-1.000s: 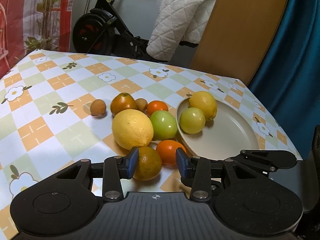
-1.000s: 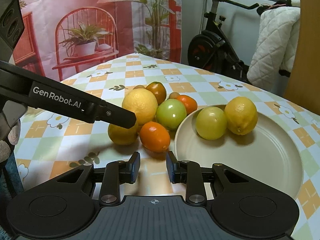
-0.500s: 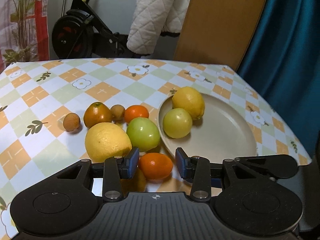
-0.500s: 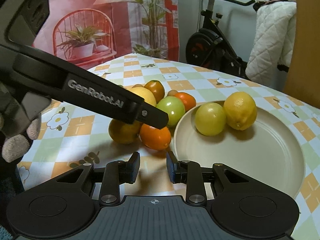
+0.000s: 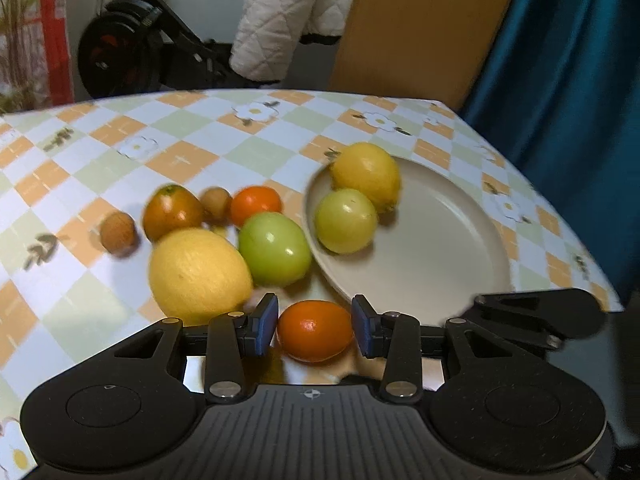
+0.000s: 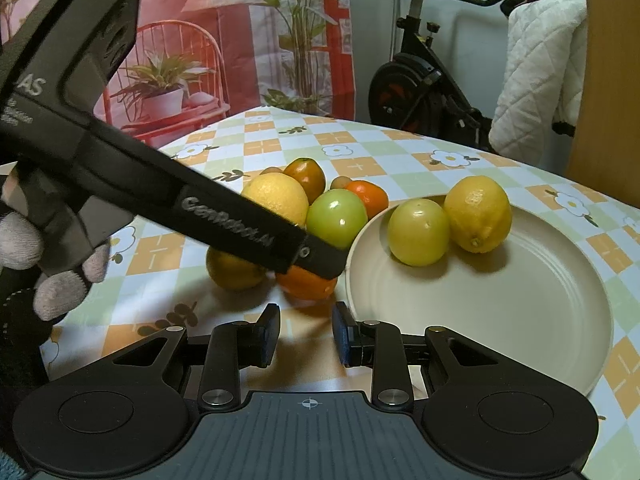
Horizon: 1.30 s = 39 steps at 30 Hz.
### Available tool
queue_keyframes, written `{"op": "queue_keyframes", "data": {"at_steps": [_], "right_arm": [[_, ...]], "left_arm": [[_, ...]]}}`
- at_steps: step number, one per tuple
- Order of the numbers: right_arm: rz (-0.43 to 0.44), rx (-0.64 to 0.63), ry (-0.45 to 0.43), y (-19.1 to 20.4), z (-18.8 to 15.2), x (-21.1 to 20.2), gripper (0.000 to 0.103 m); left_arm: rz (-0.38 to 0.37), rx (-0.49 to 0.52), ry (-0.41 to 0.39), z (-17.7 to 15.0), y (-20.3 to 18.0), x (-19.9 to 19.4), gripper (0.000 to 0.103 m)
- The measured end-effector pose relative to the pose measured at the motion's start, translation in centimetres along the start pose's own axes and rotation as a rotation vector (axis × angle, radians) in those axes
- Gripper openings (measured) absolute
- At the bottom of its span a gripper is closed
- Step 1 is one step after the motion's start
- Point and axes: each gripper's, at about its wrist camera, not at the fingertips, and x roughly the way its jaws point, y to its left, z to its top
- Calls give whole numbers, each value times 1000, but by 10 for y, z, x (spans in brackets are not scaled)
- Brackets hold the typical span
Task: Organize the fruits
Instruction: 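Close the left tool on the bright orange mandarin, then carry the mandarin in the left tool over the cream plate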
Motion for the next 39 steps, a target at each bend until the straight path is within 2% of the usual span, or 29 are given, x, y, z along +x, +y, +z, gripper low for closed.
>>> {"op": "queue_keyframes", "data": {"at_steps": [1, 4, 8, 9, 16, 25, 29, 39], "right_arm": [[0, 2, 0, 0, 0, 0, 26], [-3, 4, -2, -1, 0, 0, 26], [-1, 6, 4, -1, 0, 1, 27], [-2, 6, 4, 0, 0, 1, 27], [-5, 20, 8, -1, 0, 0, 28], [-3, 40, 14, 0, -3, 3, 28], [-7, 62, 11, -2, -3, 2, 28], [-8, 73, 11, -1, -3, 5, 36]], "left_arm": [[-23, -4, 7, -2, -1, -1, 42], [-31, 2, 13, -9, -4, -4, 42], [-50, -37, 5, -11, 1, -8, 39], [-48, -44, 4, -12, 2, -8, 35], [-34, -58, -18, -7, 3, -6, 33], [-60, -64, -10, -8, 6, -5, 32], [-95, -74, 1, -14, 6, -10, 32], [-118, -66, 11, -20, 1, -13, 32]]}}
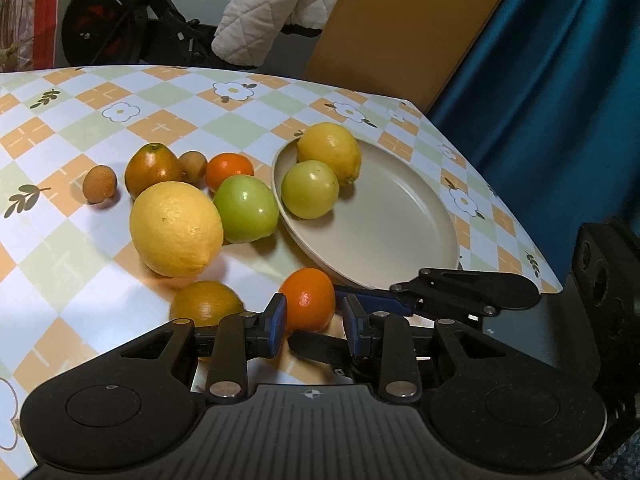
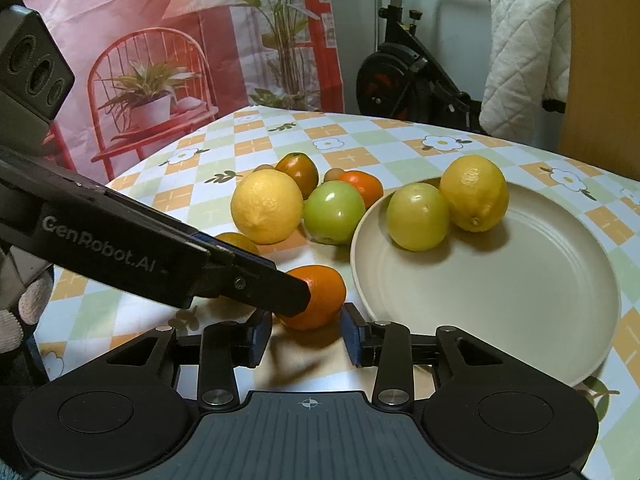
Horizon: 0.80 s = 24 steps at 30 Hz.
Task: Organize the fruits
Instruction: 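Carry the mandarin in the left tool over the cream plate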
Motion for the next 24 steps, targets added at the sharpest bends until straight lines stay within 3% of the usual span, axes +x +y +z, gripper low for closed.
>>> {"op": "queue_keyframes", "data": {"at_steps": [12, 24], "right_arm": [[4, 0, 7, -3, -2, 1, 28], [-21, -5, -1, -1, 1, 4, 31]], "left_arm": [[52, -22, -36, 0, 1, 2, 32], [43, -21, -40, -2, 3, 5, 31]]}}
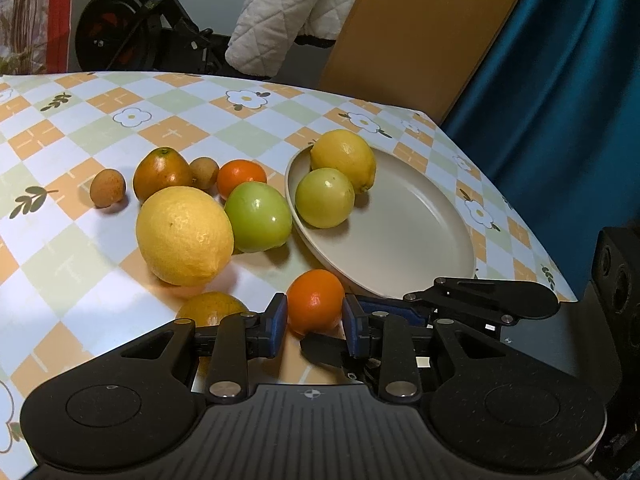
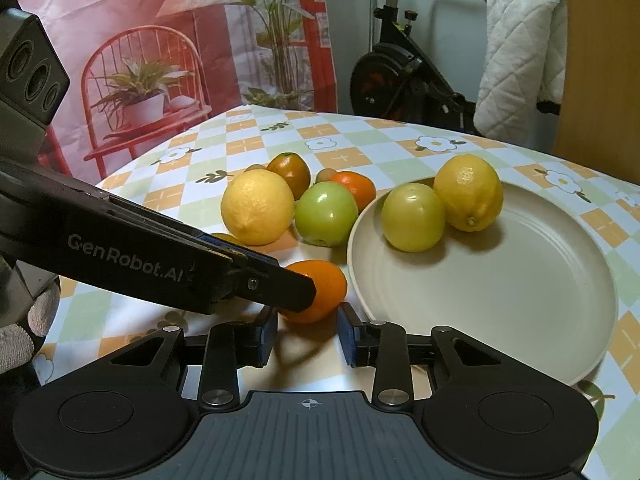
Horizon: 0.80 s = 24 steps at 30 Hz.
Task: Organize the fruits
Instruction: 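Carry the mandarin in the left tool over the cream plate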
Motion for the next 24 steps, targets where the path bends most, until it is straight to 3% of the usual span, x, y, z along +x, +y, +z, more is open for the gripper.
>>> {"op": "queue_keyframes", "data": {"at_steps": [24], "right_arm": [[3, -14, -20, 0, -3, -2, 33]], "left_arm": [[24, 15, -12, -2, -4, -3, 28]]}}
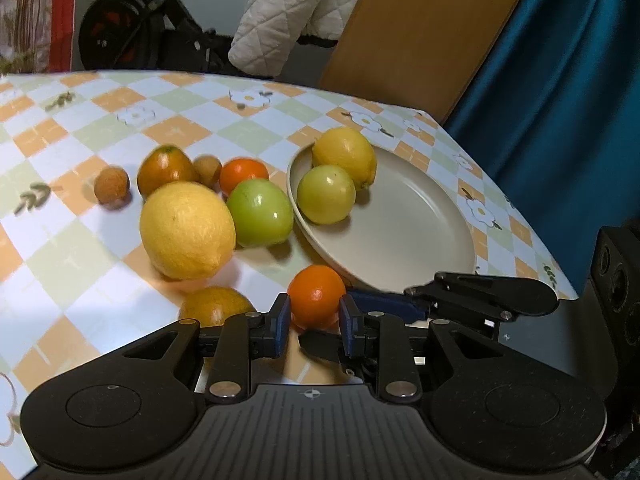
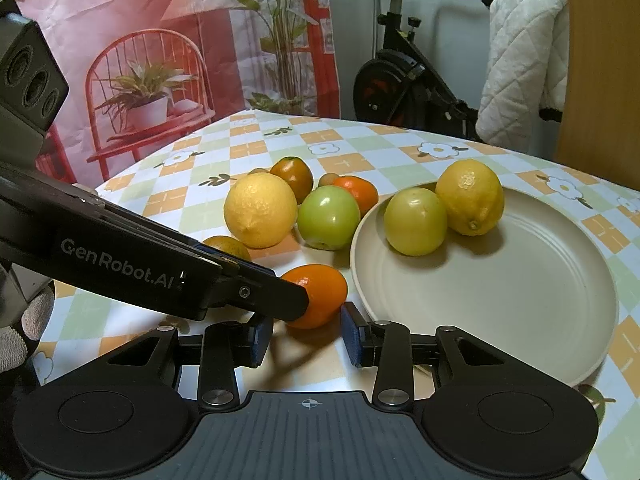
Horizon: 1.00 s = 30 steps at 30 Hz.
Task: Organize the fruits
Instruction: 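Carry the mandarin in the left tool over the cream plate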
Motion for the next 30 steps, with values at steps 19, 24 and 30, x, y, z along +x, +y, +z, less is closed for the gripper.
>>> {"op": "queue_keyframes", "data": {"at_steps": [19, 24, 30], "right_arm": [[2, 12, 2, 0, -1, 2, 32], [3, -4, -24, 3, 1, -4, 32], [-11, -22, -82, 3, 9, -17, 32]], "left_arm": [[-21, 28, 12, 8, -3, 10, 32], [-18, 26, -19, 9, -5, 0, 32], [-19, 52, -61, 18, -15, -13, 32]]}}
